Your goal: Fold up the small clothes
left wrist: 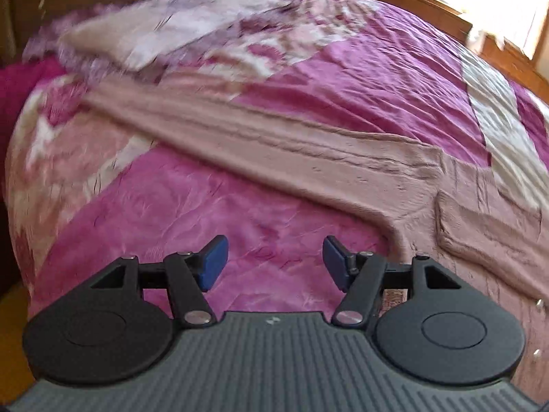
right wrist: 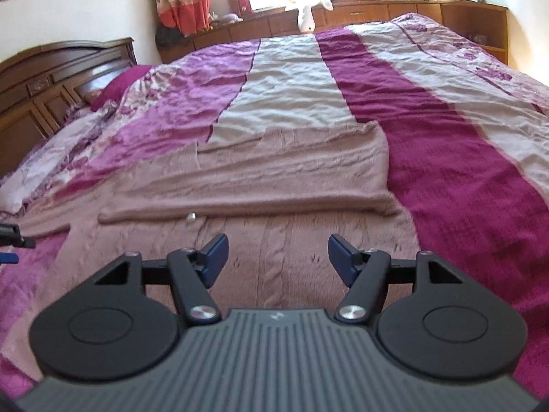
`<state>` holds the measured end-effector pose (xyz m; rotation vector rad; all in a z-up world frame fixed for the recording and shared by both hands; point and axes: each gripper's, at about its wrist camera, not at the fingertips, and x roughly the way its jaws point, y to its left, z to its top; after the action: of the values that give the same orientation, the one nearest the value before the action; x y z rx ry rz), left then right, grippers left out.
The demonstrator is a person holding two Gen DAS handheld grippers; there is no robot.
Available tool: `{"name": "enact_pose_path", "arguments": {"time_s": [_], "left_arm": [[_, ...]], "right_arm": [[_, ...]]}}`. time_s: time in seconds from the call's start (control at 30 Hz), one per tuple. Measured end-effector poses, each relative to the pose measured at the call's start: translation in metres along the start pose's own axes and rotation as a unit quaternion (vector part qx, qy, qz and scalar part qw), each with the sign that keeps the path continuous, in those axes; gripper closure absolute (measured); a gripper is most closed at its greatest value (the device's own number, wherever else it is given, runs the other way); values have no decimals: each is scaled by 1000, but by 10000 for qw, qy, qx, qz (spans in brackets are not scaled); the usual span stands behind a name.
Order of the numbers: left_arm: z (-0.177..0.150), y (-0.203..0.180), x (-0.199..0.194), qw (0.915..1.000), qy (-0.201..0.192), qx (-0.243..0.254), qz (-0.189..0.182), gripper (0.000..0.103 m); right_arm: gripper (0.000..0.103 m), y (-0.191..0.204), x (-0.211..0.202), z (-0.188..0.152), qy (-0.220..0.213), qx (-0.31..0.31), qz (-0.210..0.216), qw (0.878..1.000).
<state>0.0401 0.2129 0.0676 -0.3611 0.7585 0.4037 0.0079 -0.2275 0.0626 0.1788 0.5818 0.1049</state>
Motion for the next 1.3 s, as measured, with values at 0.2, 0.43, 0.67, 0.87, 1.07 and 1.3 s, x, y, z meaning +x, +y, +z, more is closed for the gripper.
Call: {"name": "enact_pose_path", "arguments": {"time_s": [0.2, 0.43, 0.67, 0.87, 1.07, 1.3], "left_arm": [[3, 23, 9, 9985, -17, -548, 82, 35], [19, 40, 42, 9943, 37, -1067, -36, 35], [42, 34, 75, 9883, 85, -1489, -316, 34], [60, 36, 96, 9812, 14, -1841, -585, 34], [76, 46, 116, 9754, -88, -2086, -707, 34], [85, 70, 127, 9525, -248, -2884, -947, 35]], "right_arm": [[37, 0, 12, -18, 308, -8, -53, 9995], [37, -6, 19, -33, 395, 179, -72, 9990], [32, -2, 22, -36, 397, 118, -124, 9991], [32, -1, 22, -38, 374, 77, -145, 9992], [32, 2, 22, -39, 340, 29, -189, 9992], [32, 2, 23, -39, 353, 14, -205, 9992]]}}
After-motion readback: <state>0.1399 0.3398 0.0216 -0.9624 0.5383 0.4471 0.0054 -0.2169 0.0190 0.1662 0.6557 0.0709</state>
